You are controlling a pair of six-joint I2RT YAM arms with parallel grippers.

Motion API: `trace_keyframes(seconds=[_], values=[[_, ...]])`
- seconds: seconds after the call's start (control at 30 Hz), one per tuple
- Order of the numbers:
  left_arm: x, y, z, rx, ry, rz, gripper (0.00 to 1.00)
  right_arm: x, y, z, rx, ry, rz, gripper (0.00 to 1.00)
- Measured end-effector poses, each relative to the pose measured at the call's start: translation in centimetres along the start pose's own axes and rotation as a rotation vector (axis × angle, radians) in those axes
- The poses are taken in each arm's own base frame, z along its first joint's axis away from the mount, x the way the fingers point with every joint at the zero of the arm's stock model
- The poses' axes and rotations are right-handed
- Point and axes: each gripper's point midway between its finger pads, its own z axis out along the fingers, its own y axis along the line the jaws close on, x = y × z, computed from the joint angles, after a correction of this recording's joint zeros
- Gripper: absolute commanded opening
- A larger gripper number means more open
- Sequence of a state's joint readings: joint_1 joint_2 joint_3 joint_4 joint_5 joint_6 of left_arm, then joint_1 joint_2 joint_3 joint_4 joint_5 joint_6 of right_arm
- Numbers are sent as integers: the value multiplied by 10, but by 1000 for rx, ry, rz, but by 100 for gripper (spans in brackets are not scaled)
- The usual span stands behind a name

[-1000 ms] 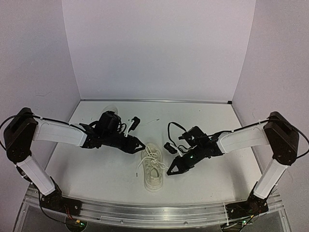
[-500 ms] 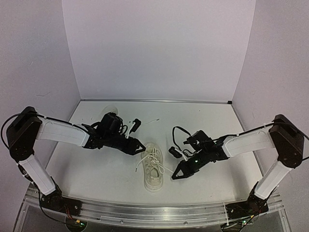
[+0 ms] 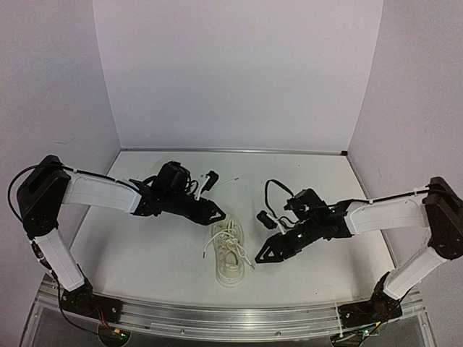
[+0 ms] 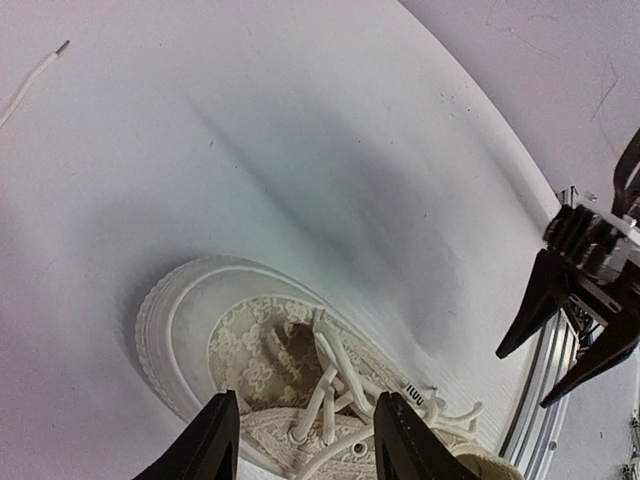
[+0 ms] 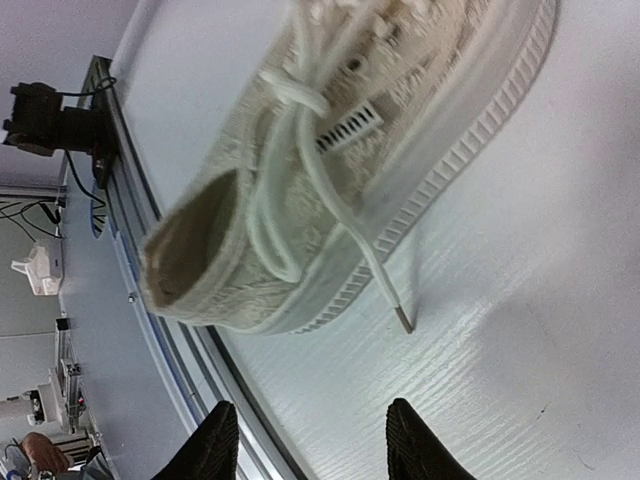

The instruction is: Tie the shoes

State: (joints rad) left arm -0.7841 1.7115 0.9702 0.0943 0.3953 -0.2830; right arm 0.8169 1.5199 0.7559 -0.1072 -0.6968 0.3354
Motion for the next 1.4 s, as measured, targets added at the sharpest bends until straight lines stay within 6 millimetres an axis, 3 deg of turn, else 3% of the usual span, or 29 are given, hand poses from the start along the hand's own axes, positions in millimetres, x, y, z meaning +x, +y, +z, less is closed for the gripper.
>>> trace_keyframes(seconds=[0.13, 0.23, 0.53, 0.87, 1.07, 1.17, 1.4], values=[[-8, -3, 5, 14, -6, 8, 48, -18, 16, -9, -25, -54, -21, 45], [-8, -2, 10, 20, 2, 6, 48, -25, 20, -4, -36, -60, -26, 45], [2, -1, 25, 30, 40, -1, 49, -18, 4, 32, -27, 7, 5, 40], [1, -3, 33, 42, 50, 0, 49, -37, 15, 37, -67, -21, -25, 35], [5, -3, 36, 49, 63, -4, 51, -34, 10, 46, -71, 1, -13, 37], [5, -4, 39, 53, 66, -2, 51, -34, 12, 46, -80, 3, -15, 33], [12, -10, 44, 68, 86, 3, 44, -32, 16, 47, -94, 11, -15, 14]])
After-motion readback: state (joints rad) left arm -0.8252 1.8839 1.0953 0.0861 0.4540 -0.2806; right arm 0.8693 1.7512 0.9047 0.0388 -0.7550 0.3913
